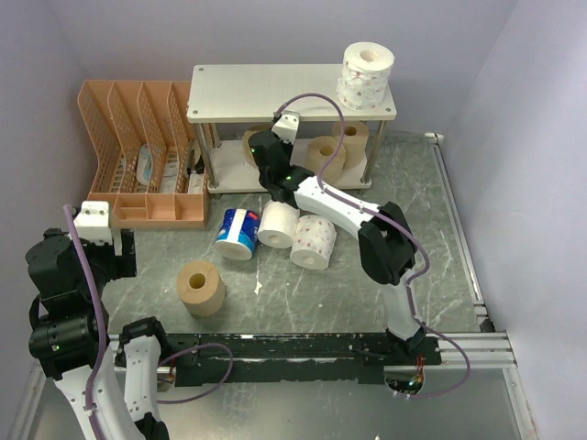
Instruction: Place and organize the paper towels onto the shelf
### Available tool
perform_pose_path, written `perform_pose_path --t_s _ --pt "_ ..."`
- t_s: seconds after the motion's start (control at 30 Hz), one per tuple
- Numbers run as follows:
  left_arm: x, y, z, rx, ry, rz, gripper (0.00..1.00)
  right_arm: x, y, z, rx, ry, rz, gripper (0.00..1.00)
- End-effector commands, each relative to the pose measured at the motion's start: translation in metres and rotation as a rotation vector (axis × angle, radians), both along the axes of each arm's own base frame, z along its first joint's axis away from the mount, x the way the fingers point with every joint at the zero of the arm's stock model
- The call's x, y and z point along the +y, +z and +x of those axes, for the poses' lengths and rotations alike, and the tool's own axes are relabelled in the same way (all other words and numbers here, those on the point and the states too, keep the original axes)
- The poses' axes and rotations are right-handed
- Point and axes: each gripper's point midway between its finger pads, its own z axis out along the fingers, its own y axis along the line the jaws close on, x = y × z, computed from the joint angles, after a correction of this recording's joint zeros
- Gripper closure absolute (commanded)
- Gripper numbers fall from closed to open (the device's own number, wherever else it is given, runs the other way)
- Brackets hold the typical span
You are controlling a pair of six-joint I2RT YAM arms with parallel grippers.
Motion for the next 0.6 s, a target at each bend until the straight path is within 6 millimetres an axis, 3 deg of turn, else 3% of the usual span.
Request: perform_pose_path --t_s 0.0,0.13,0.3,0.37,0.5,0.57 --pt "0.001 0.004 0.002 -0.006 -0.001 0.008 0.02 -0.006 0.001 0.017 -0.036 -0.058 0.046 1.0" --pt "0.004 0.001 0.005 0.002 0.004 0.013 0.02 -0.026 -0.025 0.017 0.005 -0.117 0.038 1.0" --pt "0.004 0.001 0.008 0.006 -0.003 0.009 0.02 -0.045 -0.04 0.016 0.047 -0.148 0.038 1.0" --pt "0.004 0.001 0.009 0.004 -0.002 0.008 0.02 -0.052 -0.04 0.013 0.055 -0.172 0.018 0.9" --pt "0.004 0.001 0.011 0.007 0.0 0.003 0.02 -0.063 -0.047 0.004 0.072 -0.185 0.0 0.82" --pt "0.004 0.001 0.011 0.005 -0.004 0.002 0.02 -0.068 -0.036 -0.002 0.053 -0.19 0.021 0.68"
